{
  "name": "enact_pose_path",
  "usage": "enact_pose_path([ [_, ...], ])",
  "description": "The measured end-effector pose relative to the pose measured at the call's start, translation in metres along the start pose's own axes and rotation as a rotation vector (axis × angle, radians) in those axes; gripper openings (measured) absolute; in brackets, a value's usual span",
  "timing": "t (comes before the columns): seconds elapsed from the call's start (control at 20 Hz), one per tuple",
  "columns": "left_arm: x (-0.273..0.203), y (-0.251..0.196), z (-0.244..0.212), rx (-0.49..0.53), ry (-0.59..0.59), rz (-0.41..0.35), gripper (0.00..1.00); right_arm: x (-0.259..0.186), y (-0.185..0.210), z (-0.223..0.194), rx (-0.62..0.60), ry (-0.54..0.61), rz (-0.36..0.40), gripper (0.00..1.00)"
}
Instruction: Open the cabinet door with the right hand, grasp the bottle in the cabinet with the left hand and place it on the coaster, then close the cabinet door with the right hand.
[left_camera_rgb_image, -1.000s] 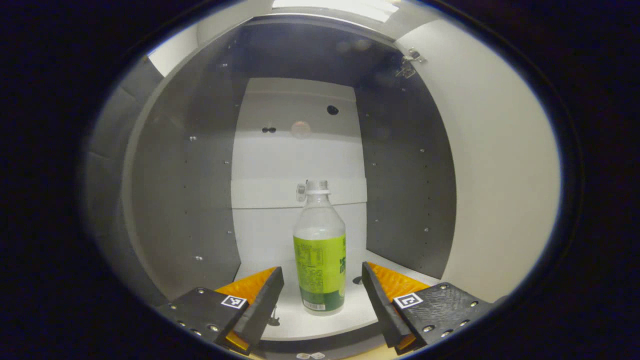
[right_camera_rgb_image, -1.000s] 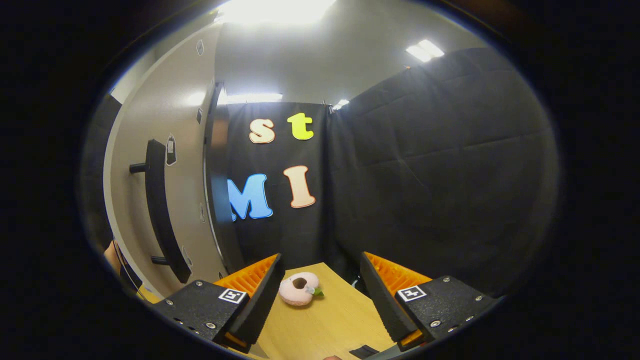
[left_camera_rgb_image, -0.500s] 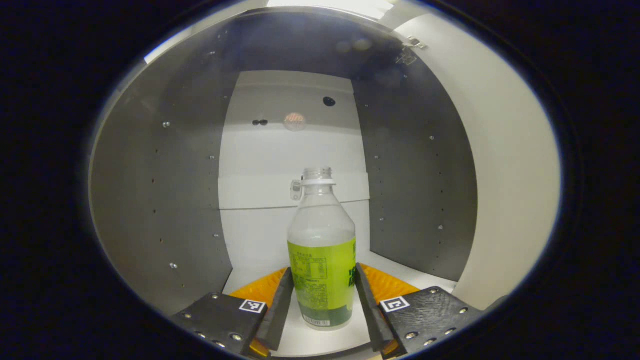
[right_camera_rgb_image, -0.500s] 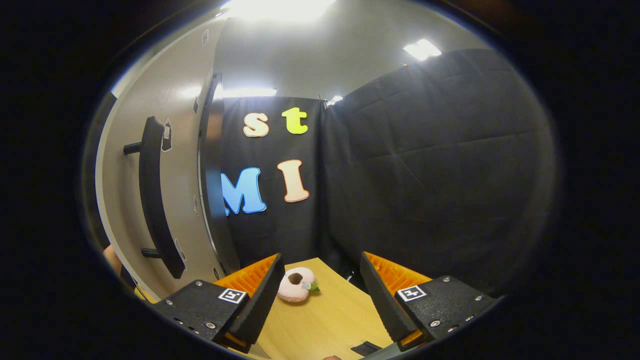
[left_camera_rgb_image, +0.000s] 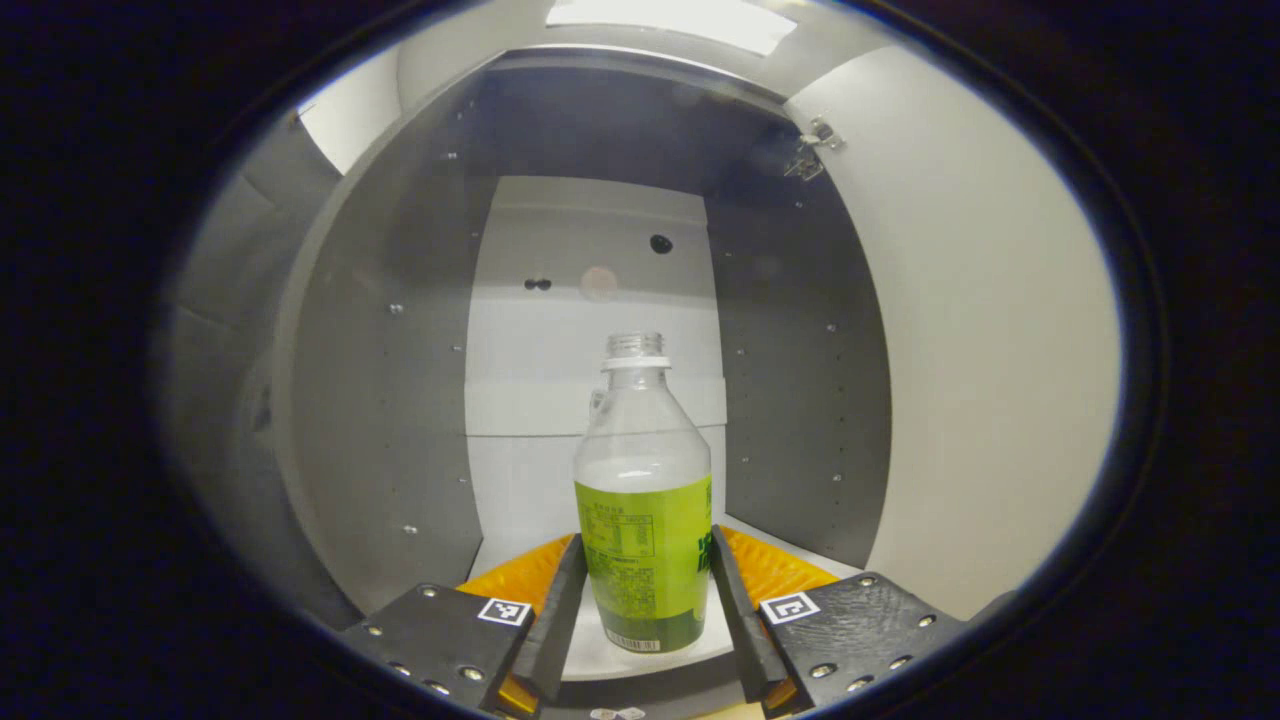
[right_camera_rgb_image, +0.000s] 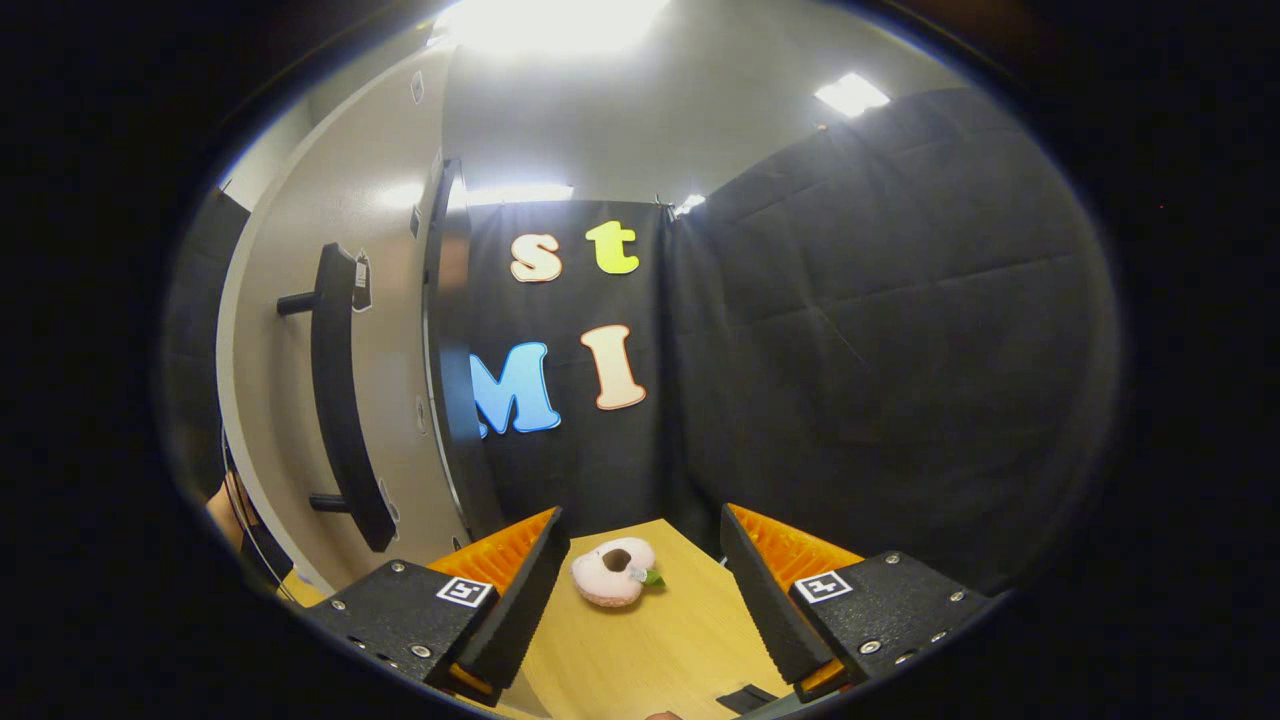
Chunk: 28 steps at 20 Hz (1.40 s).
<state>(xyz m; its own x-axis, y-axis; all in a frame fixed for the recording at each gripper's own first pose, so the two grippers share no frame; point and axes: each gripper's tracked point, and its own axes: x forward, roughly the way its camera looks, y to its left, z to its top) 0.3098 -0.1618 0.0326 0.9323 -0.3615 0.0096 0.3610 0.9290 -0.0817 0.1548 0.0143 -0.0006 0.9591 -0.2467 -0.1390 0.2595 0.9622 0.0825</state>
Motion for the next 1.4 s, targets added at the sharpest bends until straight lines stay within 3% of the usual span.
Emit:
enact_pose_path([
  [0.25,-0.051,-0.002,0.014,-0.001,-0.021,0.05,0.72,-0.012,-0.007,0.008,0.005,-0.002,0.056,0.94],
  [0.55,-0.12,-0.004,0.013,0.01,-0.029,0.116,0.63,-0.028,-0.01,0.012,0.017,0.003,0.137,0.94],
  [0.75,-0.163,-0.008,0.005,0.009,-0.035,0.153,0.72,-0.037,-0.009,0.015,0.015,0.004,0.184,0.94],
  [0.9,-0.196,-0.011,0.003,0.012,-0.041,0.18,0.68,-0.042,-0.007,0.014,0.016,0.007,0.211,0.91],
  [0.95,-0.205,-0.012,0.001,0.012,-0.044,0.186,0.72,-0.045,-0.008,0.012,0.015,0.011,0.22,0.93],
  [1.0,-0.214,-0.013,-0.002,0.015,-0.047,0.193,0.68,-0.049,-0.01,0.01,0.014,0.014,0.227,0.93],
  [1.15,-0.239,-0.017,-0.015,0.023,-0.039,0.211,0.72,-0.058,-0.012,0.008,0.018,0.021,0.249,0.94],
  [1.3,-0.261,-0.018,-0.032,0.019,-0.026,0.235,0.68,-0.062,-0.011,0.006,0.016,0.027,0.269,0.93],
  [1.4,-0.277,-0.018,-0.044,0.022,-0.023,0.255,0.72,-0.066,-0.01,0.003,0.013,0.036,0.283,0.93],
])
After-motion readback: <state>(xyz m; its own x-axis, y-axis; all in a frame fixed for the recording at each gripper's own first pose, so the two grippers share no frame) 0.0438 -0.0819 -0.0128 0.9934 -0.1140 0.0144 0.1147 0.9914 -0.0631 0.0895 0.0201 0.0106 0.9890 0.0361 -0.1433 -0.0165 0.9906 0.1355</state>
